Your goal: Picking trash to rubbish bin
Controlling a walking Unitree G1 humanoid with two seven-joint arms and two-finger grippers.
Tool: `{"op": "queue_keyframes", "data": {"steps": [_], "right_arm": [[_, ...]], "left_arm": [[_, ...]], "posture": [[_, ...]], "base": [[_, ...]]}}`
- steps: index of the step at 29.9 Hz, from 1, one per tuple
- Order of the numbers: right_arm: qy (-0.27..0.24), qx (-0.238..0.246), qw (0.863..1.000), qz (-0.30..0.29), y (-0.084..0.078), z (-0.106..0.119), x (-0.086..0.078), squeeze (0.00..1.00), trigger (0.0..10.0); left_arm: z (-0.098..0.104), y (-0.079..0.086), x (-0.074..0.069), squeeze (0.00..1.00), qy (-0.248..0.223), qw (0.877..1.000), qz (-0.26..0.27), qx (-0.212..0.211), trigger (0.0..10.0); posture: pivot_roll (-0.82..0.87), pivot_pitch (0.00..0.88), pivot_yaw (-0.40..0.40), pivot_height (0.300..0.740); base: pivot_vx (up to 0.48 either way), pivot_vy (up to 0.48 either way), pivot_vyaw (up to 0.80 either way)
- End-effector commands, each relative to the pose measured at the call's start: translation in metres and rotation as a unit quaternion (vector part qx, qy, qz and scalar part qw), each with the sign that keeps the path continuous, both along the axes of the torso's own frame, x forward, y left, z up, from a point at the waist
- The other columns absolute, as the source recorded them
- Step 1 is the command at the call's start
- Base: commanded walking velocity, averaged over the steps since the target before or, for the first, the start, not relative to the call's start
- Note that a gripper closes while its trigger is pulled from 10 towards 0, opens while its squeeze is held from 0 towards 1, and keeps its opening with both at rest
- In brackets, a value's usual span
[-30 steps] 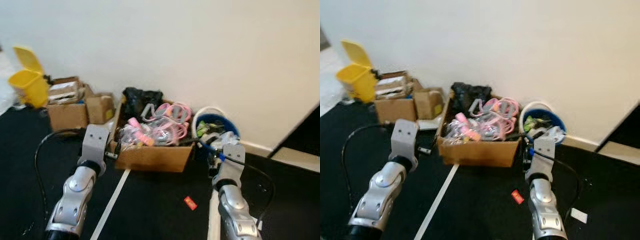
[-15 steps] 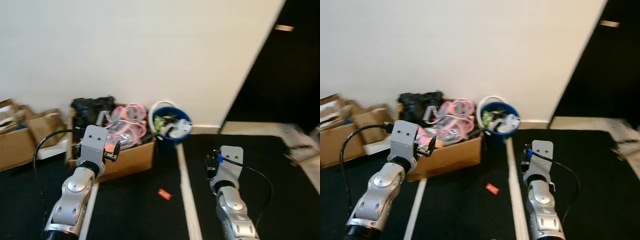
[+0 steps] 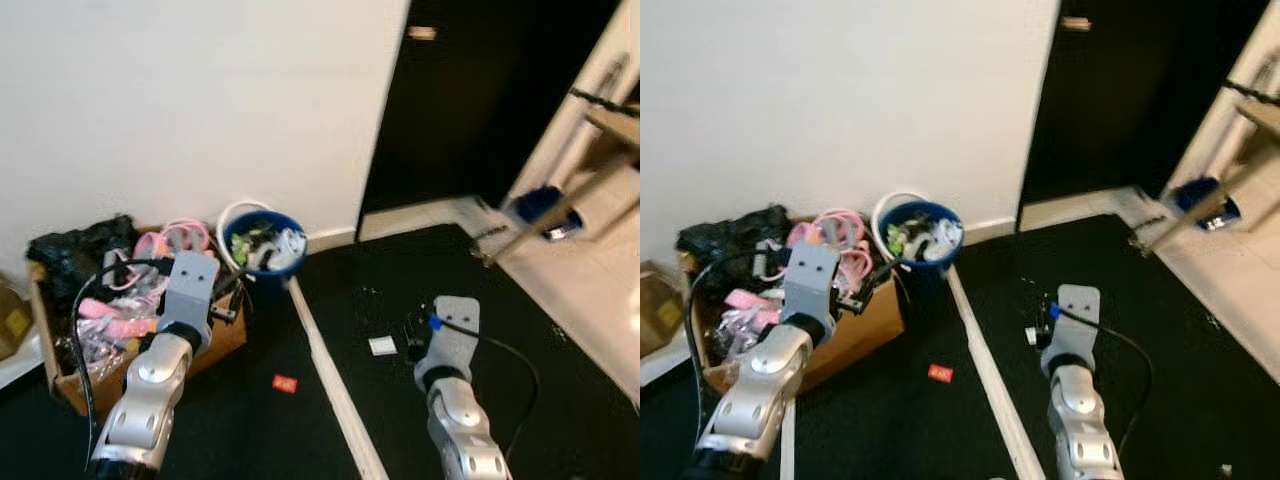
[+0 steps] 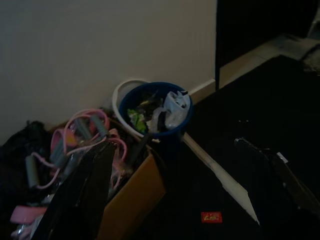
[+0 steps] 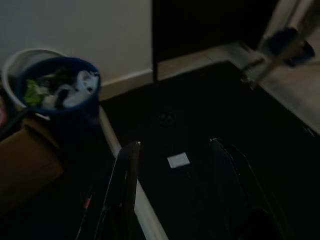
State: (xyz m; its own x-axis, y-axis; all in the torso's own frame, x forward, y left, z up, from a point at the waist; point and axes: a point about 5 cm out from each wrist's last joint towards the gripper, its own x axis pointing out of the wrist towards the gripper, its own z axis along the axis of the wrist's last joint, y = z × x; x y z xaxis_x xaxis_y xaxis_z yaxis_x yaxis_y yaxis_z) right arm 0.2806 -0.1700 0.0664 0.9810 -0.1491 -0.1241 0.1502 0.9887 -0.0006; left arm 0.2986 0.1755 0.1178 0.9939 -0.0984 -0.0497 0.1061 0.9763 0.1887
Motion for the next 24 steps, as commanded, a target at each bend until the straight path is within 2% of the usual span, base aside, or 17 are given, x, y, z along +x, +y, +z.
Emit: {"op": "queue_keyframes", "data": {"steps": [1, 13, 24], "right_arm": [[0.006, -0.003, 1.0, -0.004, -0.003, -0.002, -0.001, 0.0, 10.0], [0.002, -0.006, 1.0, 0.002, -0.002, 0.0, -0.001, 0.0, 10.0], [0.006, -0.002, 1.0, 0.004, -0.002, 0.001, -0.001, 0.0, 10.0]], "left_arm": [[-0.008, 0.002, -0.002, 0.0, 0.018, 1.0, 0.006, -0.004, 10.0], [-0.017, 0.016, -0.002, 0.0, 0.043, 0.998, 0.045, -0.011, 10.0], [-0.022, 0.011, -0.003, 0.0, 0.051, 0.997, 0.048, -0.015, 10.0]], "posture": [[-0.02, 0.094, 0.034, 0.74], [-0.03, 0.097, 0.025, 0.74], [-0.03, 0.099, 0.018, 0.74]], "base": [[0.0, 0.0, -0.8], [0.0, 0.0, -0.8], [0.0, 0.0, -0.8]]}}
